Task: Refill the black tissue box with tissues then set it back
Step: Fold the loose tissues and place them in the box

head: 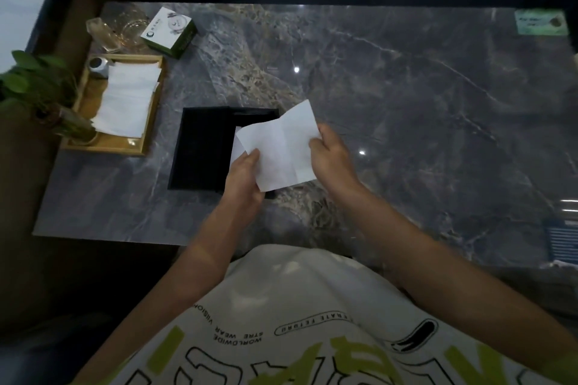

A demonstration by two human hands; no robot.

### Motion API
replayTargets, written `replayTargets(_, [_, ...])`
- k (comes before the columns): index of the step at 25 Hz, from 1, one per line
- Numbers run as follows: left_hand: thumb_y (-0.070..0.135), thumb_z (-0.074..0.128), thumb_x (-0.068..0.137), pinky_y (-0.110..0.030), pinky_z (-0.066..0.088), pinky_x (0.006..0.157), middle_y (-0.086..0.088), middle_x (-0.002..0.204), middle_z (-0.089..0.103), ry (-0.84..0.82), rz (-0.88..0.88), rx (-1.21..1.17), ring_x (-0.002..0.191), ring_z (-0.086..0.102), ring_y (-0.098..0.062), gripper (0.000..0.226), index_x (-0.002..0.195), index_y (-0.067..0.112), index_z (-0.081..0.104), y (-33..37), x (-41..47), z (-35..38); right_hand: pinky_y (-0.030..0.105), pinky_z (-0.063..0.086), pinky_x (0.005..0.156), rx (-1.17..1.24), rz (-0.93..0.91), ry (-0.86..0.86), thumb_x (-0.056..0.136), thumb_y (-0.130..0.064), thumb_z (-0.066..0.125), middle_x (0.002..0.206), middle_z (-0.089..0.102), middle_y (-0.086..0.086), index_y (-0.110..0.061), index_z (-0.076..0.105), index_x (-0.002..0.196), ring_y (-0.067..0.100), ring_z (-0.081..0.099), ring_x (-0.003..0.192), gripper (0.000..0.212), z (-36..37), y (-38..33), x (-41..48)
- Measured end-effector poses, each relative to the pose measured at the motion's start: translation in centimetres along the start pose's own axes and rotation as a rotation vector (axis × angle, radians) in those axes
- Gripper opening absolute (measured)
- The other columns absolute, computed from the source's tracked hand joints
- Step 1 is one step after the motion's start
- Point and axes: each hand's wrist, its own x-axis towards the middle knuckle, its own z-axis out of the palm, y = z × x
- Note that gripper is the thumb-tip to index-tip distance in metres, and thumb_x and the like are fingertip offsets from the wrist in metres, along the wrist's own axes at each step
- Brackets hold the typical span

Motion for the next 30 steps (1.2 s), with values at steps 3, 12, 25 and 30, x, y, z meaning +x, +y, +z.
replayTargets(3, [0.021,0.044,0.102,-0.034,0.057,0.078,0.003,0.098,0.075,0.014,-0.034,-0.002,0.095,0.07,-0.018,0.02,0.104,0.022,0.064,-0.1,-0.1,0.5,0.043,0.051,0.081,-0.038,-0.028,-0.024,0.096,-0.016,0.036,0.109,0.062,0.008,-0.014,0.053,0.123,0.024,0.059,0.095,0.032,-1.6,0.8,0.7])
replayTargets(12, [0.023,0.033,0.104,-0.033,0.058,0.08,-0.006,0.099,0.074,-0.142,-0.076,-0.033,0.094,0.07,-0.019,0.033,0.11,0.01,0.063,-0.8,-1.5,2.8,0.029,0.051,0.074,-0.043,-0.027,-0.227,0.099,-0.041,0.037,0.107,0.067,0.0,-0.024,0.062,0.114,0.011,0.061,0.089,0.034,0.8,1.3,0.2])
replayTargets(25, [0.013,0.046,0.101,-0.058,0.05,0.093,-0.022,0.121,0.064,-0.084,-0.13,0.235,0.105,0.063,-0.038,0.029,0.126,0.004,0.057,3.2,1.6,-2.5,0.027,0.043,0.101,0.25,0.213,-0.272,0.103,-0.04,0.034,0.138,0.056,0.009,-0.007,0.051,0.135,0.017,0.053,0.126,0.05,4.3,-1.1,0.4])
replayTargets(30, [0.012,0.046,0.101,-0.05,0.053,0.09,-0.02,0.124,0.063,-0.119,-0.211,0.206,0.106,0.064,-0.035,0.029,0.126,0.002,0.056,4.9,3.1,-5.9,0.031,0.054,0.081,0.108,0.278,-0.108,0.091,-0.014,0.065,0.117,0.064,0.004,-0.009,0.055,0.123,0.016,0.064,0.098,0.035,6.5,-0.7,2.1])
